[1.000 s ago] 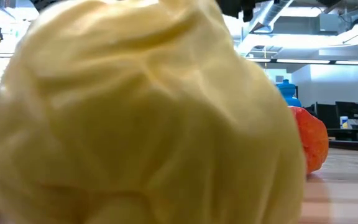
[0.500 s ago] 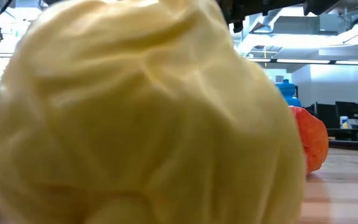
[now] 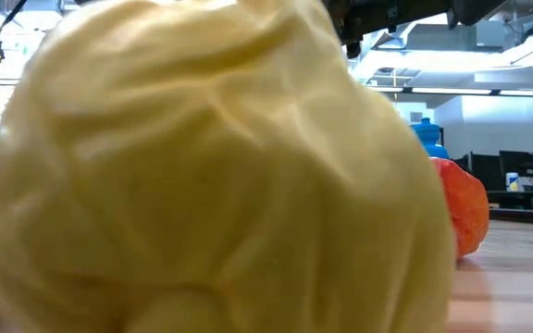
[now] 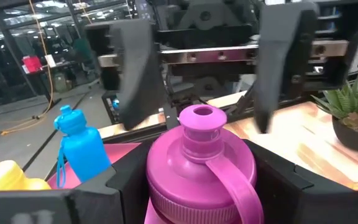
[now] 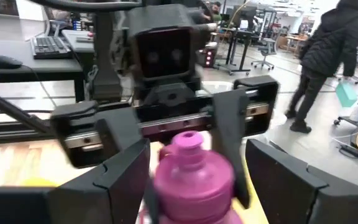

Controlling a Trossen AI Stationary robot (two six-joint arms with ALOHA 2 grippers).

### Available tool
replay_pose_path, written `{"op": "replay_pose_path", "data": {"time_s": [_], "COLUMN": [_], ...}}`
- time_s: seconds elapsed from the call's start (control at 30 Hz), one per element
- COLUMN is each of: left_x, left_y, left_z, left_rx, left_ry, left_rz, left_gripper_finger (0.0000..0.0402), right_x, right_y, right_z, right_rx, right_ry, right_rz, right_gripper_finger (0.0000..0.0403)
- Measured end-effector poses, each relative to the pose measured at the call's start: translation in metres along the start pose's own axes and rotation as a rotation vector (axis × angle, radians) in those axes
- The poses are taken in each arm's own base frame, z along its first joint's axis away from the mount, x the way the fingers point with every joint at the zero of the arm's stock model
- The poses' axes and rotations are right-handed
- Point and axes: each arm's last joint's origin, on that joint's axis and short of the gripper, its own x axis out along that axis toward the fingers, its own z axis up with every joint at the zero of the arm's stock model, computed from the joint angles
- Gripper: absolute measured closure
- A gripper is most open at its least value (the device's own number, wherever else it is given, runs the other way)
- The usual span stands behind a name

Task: Pick & Place Food Item
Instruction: Put the purple water bottle into the pink bin

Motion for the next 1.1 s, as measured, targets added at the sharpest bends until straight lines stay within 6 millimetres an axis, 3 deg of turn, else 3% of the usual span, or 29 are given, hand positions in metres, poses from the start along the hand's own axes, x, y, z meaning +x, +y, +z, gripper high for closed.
{"op": "replay_pose_path", "data": {"time_s": [0.3, 0.53, 0.73, 0.87, 1.03, 1.1], "left_x": [0.000, 0.000, 0.000, 0.000, 0.000, 0.000], "left_y": [0.001, 0.000, 0.000, 0.000, 0.000, 0.000], "left_z": [0.000, -0.002, -0.004, -0.004, -0.004, -0.004], "left_rx": [0.000, -0.004, -0.007, -0.008, -0.010, -0.010], "left_ry": [0.006, 0.020, 0.029, 0.031, 0.032, 0.031], "left_rz": [0.019, 0.017, 0.015, 0.013, 0.015, 0.016], "left_gripper_finger": [0.0199, 0.0199, 0.0199, 0.0199, 0.0199, 0.0199], "right_x": [0.003, 0.021, 0.033, 0.032, 0.030, 0.030], "right_y": [-0.004, 0.005, 0.011, 0.014, 0.015, 0.015], "right_z": [-0.001, -0.011, -0.006, -0.005, -0.005, -0.005], "right_rx": [0.011, -0.037, -0.067, -0.067, -0.074, -0.078], "right_ry": [-0.004, 0.005, 0.027, 0.034, 0.037, 0.036], "right_rz": [-0.010, -0.013, -0.028, -0.025, -0.021, -0.020], "right_gripper_finger": [0.0185, 0.0219, 0.0236, 0.0279, 0.0365, 0.0365]}}
